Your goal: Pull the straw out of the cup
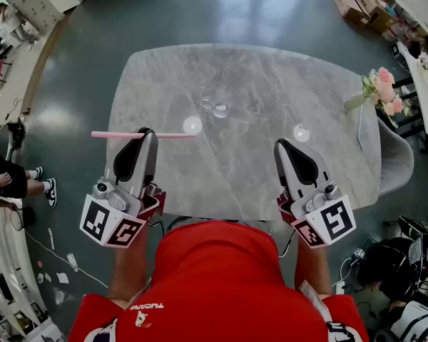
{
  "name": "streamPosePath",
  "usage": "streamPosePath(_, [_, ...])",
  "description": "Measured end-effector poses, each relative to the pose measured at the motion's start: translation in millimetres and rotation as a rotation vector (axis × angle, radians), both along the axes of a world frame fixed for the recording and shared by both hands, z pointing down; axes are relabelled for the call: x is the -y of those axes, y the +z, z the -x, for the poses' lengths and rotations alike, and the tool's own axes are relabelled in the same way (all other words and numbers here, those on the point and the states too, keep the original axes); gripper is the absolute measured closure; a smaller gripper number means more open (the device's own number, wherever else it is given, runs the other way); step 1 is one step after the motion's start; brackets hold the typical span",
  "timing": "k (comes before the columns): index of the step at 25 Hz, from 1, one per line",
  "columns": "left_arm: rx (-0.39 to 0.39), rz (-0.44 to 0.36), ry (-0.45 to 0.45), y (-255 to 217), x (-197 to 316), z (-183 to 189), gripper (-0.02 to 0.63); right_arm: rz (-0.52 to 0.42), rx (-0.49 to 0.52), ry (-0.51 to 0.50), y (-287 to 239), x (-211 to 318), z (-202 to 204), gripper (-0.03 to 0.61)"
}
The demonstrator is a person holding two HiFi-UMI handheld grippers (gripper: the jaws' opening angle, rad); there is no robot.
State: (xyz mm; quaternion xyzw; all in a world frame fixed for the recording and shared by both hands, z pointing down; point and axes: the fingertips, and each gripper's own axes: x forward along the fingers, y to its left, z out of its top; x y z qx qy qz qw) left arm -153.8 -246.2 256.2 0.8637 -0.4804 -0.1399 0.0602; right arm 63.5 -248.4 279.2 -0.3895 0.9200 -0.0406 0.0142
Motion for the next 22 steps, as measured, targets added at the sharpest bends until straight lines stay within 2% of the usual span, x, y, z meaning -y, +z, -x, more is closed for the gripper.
streamPosePath(22, [-0.014,0.001,0.032,-2.6,13.7,-7.3,0.584,-0.002,-0.004,0.019,-3.0,6.9,-7.6,0.578])
